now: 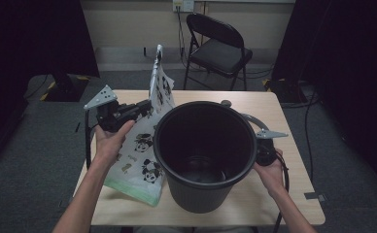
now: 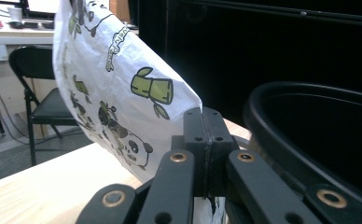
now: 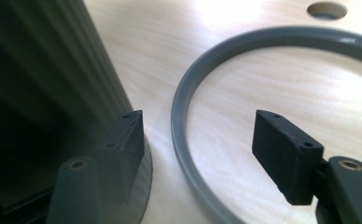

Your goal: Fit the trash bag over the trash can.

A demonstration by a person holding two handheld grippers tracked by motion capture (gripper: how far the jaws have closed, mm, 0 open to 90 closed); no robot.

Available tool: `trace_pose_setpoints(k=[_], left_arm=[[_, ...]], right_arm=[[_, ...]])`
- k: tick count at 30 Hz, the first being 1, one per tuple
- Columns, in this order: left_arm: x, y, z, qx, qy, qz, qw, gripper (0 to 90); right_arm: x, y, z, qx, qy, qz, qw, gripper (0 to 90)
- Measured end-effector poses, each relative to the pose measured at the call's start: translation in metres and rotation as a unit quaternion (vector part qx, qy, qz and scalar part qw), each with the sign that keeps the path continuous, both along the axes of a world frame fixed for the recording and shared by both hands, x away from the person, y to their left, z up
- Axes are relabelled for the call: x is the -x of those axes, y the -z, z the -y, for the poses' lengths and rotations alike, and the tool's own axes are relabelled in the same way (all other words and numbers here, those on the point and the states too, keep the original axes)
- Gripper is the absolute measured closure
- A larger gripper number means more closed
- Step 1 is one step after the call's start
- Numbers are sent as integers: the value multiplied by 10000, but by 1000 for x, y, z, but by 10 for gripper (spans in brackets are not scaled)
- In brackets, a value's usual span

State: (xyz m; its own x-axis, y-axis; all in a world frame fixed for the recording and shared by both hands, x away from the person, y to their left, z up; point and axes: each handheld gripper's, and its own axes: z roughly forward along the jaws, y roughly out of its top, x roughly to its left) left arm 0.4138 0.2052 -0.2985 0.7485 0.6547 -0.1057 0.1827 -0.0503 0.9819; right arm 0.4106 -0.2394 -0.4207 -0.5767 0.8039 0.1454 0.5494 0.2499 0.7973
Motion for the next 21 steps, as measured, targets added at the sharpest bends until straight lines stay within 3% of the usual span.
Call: trace_pose_setpoints(k=[6,12,14,21], left_arm=[[3,0,7,54,175,11,9998,900],[8,-8,15,118,334,122,9993,900],[13,-13,22,99,499,165,9986,900],[26,-25,38,34,880,313,9956,900]], right_arm=[[-2,-4,-1,-132,17,79,9999,339],[-3,-9,-6,89,19,197,9998,344],[-4,-12,-3,-97,25,148,9998,331],[-8,-29,2,-102,83,293,9995,329]])
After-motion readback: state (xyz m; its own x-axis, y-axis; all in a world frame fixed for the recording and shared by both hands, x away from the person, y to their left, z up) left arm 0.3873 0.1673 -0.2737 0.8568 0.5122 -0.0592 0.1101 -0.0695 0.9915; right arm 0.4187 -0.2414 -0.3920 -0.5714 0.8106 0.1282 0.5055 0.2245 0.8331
